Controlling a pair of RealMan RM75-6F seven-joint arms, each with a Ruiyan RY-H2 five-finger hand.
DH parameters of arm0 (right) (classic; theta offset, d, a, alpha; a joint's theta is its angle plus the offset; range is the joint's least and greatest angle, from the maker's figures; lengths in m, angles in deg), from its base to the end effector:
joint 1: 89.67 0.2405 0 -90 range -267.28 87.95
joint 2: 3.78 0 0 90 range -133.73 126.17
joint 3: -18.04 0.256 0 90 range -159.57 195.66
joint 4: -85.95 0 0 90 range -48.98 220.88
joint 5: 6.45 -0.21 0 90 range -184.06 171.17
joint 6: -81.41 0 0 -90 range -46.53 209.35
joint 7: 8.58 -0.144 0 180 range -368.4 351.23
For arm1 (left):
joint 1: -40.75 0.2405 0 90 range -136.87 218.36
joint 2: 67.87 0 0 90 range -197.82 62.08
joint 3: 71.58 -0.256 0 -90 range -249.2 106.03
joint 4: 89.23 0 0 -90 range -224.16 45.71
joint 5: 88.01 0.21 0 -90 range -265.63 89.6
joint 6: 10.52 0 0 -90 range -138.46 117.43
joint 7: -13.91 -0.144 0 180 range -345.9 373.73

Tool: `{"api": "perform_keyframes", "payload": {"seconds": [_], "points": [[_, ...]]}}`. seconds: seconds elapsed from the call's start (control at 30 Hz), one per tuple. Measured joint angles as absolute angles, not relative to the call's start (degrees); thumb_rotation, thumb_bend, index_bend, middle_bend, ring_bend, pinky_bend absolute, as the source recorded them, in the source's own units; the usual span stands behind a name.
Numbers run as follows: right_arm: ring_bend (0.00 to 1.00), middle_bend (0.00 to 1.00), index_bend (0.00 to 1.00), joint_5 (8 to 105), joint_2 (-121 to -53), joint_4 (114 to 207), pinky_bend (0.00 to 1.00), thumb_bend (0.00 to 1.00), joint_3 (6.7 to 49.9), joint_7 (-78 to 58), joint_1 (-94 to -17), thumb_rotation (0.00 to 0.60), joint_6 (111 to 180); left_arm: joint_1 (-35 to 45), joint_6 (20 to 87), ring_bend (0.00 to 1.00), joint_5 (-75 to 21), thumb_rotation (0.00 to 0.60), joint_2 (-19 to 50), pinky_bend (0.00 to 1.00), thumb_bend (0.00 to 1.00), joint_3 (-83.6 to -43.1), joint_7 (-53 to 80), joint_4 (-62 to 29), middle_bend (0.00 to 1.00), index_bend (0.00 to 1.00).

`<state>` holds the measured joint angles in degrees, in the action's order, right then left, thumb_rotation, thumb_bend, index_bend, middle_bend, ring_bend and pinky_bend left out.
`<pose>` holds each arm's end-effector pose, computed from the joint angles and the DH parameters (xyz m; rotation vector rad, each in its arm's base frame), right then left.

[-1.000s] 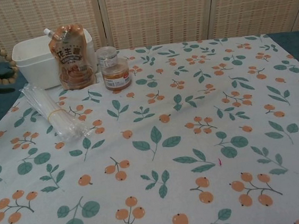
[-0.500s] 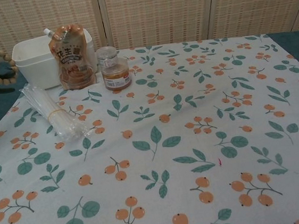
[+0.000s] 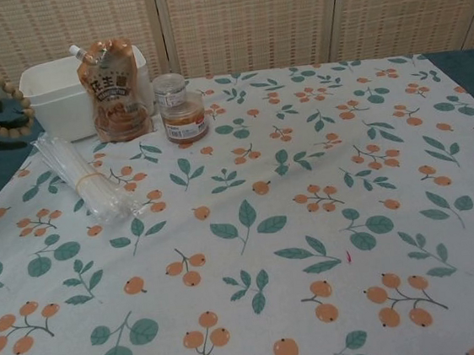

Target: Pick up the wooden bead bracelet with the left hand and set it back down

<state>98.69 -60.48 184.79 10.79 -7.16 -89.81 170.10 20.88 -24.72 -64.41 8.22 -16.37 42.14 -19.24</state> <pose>-0.2771 -0.1113 0.1580 1.6771 -0.9036 0.9213 -0.2695 0.3854 0.1241 -0.4024 -2.6635 -1.3395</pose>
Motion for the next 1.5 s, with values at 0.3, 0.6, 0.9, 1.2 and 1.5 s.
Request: {"api": "perform_keyframes", "payload": {"seconds": [0.3,0.6,0.9,1.2,1.5], "points": [[0.0,0.0,0.0,98.84,-60.46,184.73,0.0,0.2,10.7,-7.16,-89.85,0.459,170.15,21.39,-25.25,0.3,-63.14,0.443,8.93,0.02,0.48,-15.68,42.38,-19.79,0.65,0.58],[0.0,0.0,0.0,98.75,-60.49,184.75,0.0,0.2,10.74,-7.08,-89.86,0.457,170.15,21.12,-25.65,0.3,-62.72,0.516,9.2,0.02,0.78,-15.34,43.1,-20.11,0.65,0.58],[0.0,0.0,0.0,98.88,-60.39,184.74,0.0,0.2,10.73,-7.26,-89.96,0.46,170.46,21.25,-26.43,0.29,-62.08,0.559,9.8,0.01,1.0,-14.63,42.84,-20.36,0.63,0.56],[0.0,0.0,0.0,99.12,-60.26,184.68,0.0,0.2,10.7,-7.54,-90.08,0.459,170.86,21.91,-28.51,0.21,-61.28,0.588,10.08,0.01,1.0,-13.68,40.96,-20.05,0.5,0.44],[0.0,0.0,0.0,99.03,-60.2,184.57,0.0,0.2,10.77,-7.71,-90.07,0.46,170.9,22.76,-34.21,0.07,-60.66,0.6,11.61,0.0,1.0,-11.25,35.26,-21.93,0.31,0.25]]}}
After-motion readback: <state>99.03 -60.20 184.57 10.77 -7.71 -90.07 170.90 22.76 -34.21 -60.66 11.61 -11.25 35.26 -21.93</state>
